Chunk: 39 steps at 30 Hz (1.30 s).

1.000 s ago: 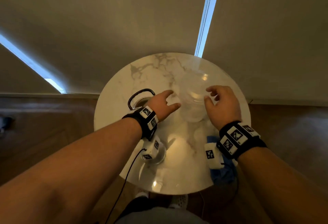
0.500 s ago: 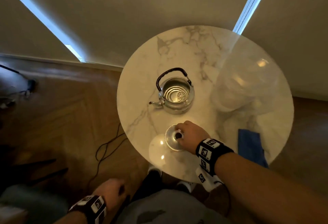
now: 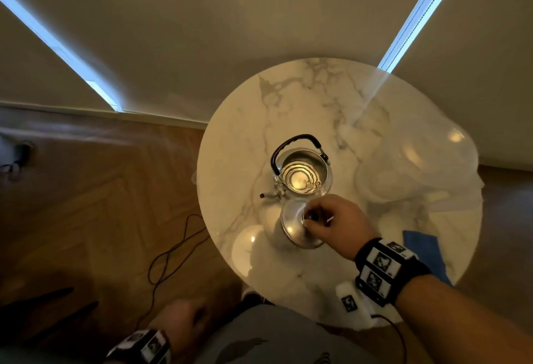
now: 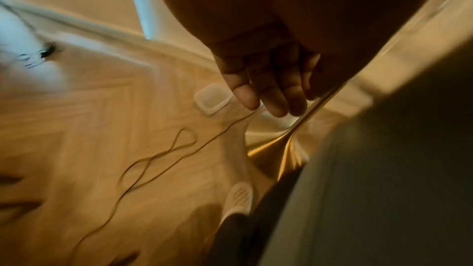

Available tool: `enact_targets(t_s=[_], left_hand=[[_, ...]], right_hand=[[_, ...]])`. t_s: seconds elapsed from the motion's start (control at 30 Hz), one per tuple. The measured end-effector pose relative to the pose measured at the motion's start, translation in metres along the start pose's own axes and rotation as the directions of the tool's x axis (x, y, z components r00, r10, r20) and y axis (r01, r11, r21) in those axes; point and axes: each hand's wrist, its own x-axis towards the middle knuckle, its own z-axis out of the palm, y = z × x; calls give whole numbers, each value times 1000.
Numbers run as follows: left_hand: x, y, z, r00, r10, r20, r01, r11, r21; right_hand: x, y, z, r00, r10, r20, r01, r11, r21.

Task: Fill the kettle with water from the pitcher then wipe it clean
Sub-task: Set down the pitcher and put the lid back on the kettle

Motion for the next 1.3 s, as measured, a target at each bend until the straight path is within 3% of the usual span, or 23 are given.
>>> enact_targets(t_s=[0.07, 0.17, 0.3, 0.37, 0.47, 0.57, 0.7, 0.8, 0.93, 1.3], left_hand=[[17, 25, -47, 991, 84, -105, -87, 996, -22], [51, 57, -96, 937, 199, -287, -223, 973, -53], [95, 116, -156, 740, 402, -539, -420, 903, 96], [109, 142, -175, 710, 416, -569, -441, 892, 102], [123, 168, -188, 730, 406, -549, -434, 897, 86], [138, 173, -191, 800, 341, -494, -390, 921, 4], [147, 176, -192, 835, 224, -503, -385, 890, -244], [154, 178, -197, 859, 64, -508, -319, 843, -432], [161, 182, -201, 880, 24, -475, -240, 884, -401], [156, 183, -190, 934, -44, -355, -190, 781, -595]], right_hand=[[14, -12, -9, 992, 10, -129, -4, 999, 47], [44, -19, -14, 966, 54, -255, -52, 999, 11], [73, -22, -9, 948, 121, -294, -143, 988, -55], [81, -23, -5, 946, 123, -299, -156, 984, -91], [88, -26, 1, 945, 123, -304, -175, 974, -148], [92, -28, 3, 944, 122, -306, -190, 961, -202], [94, -28, 3, 949, 129, -288, -198, 954, -225], [95, -26, 4, 955, 132, -264, -195, 953, -231], [97, -27, 8, 956, 130, -263, -192, 955, -226], [81, -22, 0, 967, 140, -215, -192, 949, -249]])
